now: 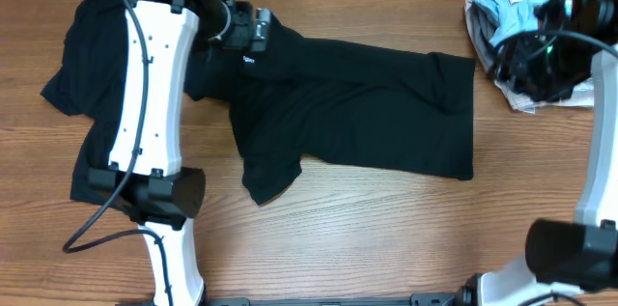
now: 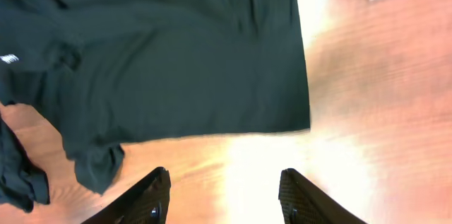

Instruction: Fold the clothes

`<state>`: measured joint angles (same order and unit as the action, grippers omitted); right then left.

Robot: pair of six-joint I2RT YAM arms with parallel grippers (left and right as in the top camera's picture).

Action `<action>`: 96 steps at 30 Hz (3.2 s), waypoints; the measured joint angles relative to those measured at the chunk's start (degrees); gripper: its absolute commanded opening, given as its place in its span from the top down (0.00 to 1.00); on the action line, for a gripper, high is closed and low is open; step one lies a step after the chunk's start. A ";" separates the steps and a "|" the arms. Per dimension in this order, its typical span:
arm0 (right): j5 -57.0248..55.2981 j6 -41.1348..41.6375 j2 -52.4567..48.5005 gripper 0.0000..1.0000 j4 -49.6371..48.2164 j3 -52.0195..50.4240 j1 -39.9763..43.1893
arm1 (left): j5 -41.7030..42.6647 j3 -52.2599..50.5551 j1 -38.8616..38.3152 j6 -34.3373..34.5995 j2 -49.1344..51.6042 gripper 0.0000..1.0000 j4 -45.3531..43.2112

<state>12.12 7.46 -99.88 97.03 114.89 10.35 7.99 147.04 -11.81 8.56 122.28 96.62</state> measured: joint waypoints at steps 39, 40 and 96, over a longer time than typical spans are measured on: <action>-3.54 12.22 18.43 0.22 -30.05 -47.19 -0.11 | -2.97 -77.22 -17.73 18.29 -12.98 0.11 -33.46; -3.54 12.20 18.08 0.23 -30.18 -47.19 -0.11 | -4.04 -77.57 -17.66 18.84 -12.98 0.12 -33.46; -10.19 22.86 9.07 0.74 -55.95 -68.54 -0.13 | -10.43 -78.47 -10.75 22.40 -12.98 0.96 -40.79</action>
<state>1.93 30.33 -90.80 41.08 46.35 10.22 -2.44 68.58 -22.57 30.96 109.30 55.83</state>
